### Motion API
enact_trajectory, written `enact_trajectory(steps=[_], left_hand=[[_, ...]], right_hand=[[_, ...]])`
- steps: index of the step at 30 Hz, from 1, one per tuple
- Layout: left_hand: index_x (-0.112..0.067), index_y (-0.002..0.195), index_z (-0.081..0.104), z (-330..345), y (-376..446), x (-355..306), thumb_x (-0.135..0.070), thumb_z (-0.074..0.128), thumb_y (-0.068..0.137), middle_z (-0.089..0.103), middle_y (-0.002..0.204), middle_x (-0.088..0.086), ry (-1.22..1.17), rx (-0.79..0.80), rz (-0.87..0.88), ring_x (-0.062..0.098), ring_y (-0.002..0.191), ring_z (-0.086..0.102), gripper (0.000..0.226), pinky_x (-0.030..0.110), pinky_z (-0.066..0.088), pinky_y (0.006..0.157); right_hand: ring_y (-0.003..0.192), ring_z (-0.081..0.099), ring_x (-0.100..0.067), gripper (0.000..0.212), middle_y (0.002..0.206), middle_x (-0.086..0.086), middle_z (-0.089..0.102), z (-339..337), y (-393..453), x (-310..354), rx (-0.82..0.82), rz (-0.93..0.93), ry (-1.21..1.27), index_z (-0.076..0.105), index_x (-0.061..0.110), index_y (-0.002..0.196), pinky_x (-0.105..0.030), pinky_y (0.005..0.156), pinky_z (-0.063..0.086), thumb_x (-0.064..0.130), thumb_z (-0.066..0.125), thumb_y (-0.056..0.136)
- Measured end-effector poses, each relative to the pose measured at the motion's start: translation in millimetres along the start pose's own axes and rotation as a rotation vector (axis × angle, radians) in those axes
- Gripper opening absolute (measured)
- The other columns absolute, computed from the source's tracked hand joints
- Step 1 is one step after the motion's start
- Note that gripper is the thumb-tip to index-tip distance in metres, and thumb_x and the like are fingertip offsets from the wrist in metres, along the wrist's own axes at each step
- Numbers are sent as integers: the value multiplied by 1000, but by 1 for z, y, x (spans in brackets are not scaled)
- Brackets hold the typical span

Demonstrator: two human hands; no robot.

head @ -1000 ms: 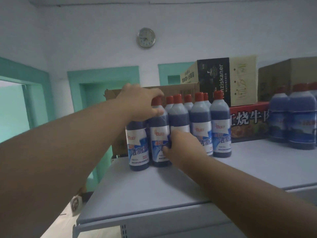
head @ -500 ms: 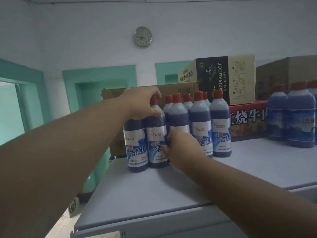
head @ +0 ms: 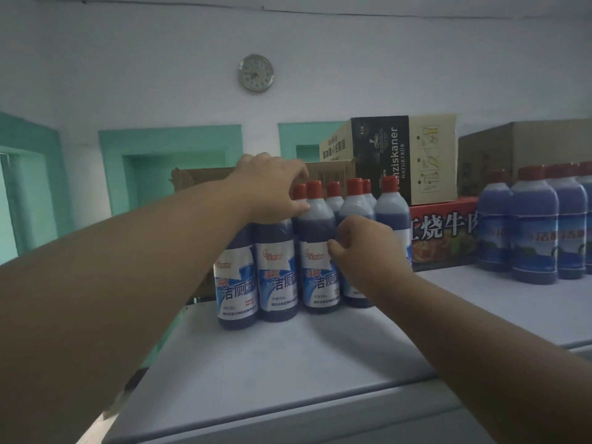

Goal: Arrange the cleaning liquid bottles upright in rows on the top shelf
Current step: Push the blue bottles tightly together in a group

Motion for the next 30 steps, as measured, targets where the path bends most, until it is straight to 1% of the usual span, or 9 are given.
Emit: enact_trajectory(steps=[3, 7, 9, 11, 16, 21, 24, 27, 30], left_hand=[[-32, 137, 45, 3, 11, -16, -57, 56, 92, 63, 121, -6, -11, 54, 21, 20, 109, 57, 52, 41, 37, 99], [-32, 135, 49, 3, 20, -26, -49, 62, 92, 60, 122, -6, -112, 117, 28, 16, 102, 53, 49, 34, 41, 89], [-32, 134, 49, 4, 24, -28, -49, 67, 89, 59, 117, -9, -114, 150, 33, 16, 101, 53, 52, 34, 42, 87], [-32, 133, 50, 5, 27, -30, -48, 71, 86, 57, 113, -10, -123, 173, 28, 16, 102, 53, 54, 33, 42, 86], [-32, 129, 51, 6, 27, -23, -46, 76, 82, 57, 114, -10, -155, 183, 17, 16, 103, 54, 55, 31, 43, 85], [-31, 129, 51, 12, 27, -15, -45, 78, 81, 56, 116, -9, -195, 158, 2, 17, 103, 54, 57, 27, 42, 76], [-31, 130, 51, 13, 27, -14, -46, 77, 81, 56, 115, -9, -185, 152, 4, 17, 102, 55, 57, 27, 43, 75], [-31, 130, 51, 12, 27, -15, -46, 77, 81, 57, 115, -9, -189, 158, 6, 18, 102, 56, 58, 28, 45, 77], [-30, 130, 51, 9, 26, -18, -49, 73, 83, 58, 115, -7, -142, 191, 9, 18, 102, 56, 55, 30, 47, 80]], right_hand=[[66, 51, 0, 14, 80, 6, 64, 3, -2, -6, 16, -10, -10, 62, 21, 88, -14, 53, 31, 32, 59, 95], [59, 46, 0, 24, 67, 8, 56, 14, -6, -8, 24, -13, -42, 52, 25, 74, -16, 50, 26, 37, 56, 94], [60, 48, 0, 21, 70, 8, 59, 16, -7, -11, 12, -10, -29, 55, 25, 77, -16, 50, 28, 38, 56, 94], [66, 54, -5, 17, 78, 8, 64, 18, -7, -12, 17, -9, -13, 60, 24, 85, -18, 54, 35, 39, 59, 93], [82, 63, -12, 15, 96, 5, 71, 22, -9, -10, 54, -16, 55, 64, 24, 96, -28, 79, 56, 38, 66, 92], [94, 67, -14, 20, 108, 5, 71, 26, -9, -9, 101, -3, 125, 67, 23, 109, -30, 87, 56, 34, 67, 92], [94, 67, -14, 21, 109, 4, 72, 27, -9, -10, 96, -5, 132, 67, 22, 112, -28, 84, 55, 32, 65, 94], [87, 66, -13, 17, 104, 3, 72, 25, -9, -10, 70, -3, 124, 67, 21, 108, -22, 74, 52, 31, 59, 97], [74, 58, -7, 15, 95, 4, 71, 14, -7, -13, 42, -24, 78, 65, 22, 101, -14, 57, 38, 32, 54, 99]])
Point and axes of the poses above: each hand's wrist, its own y-axis towards the middle knuckle, its own z-axis out of the palm, x = y × z, the point moved 3 cm from there along y, towards the middle knuckle
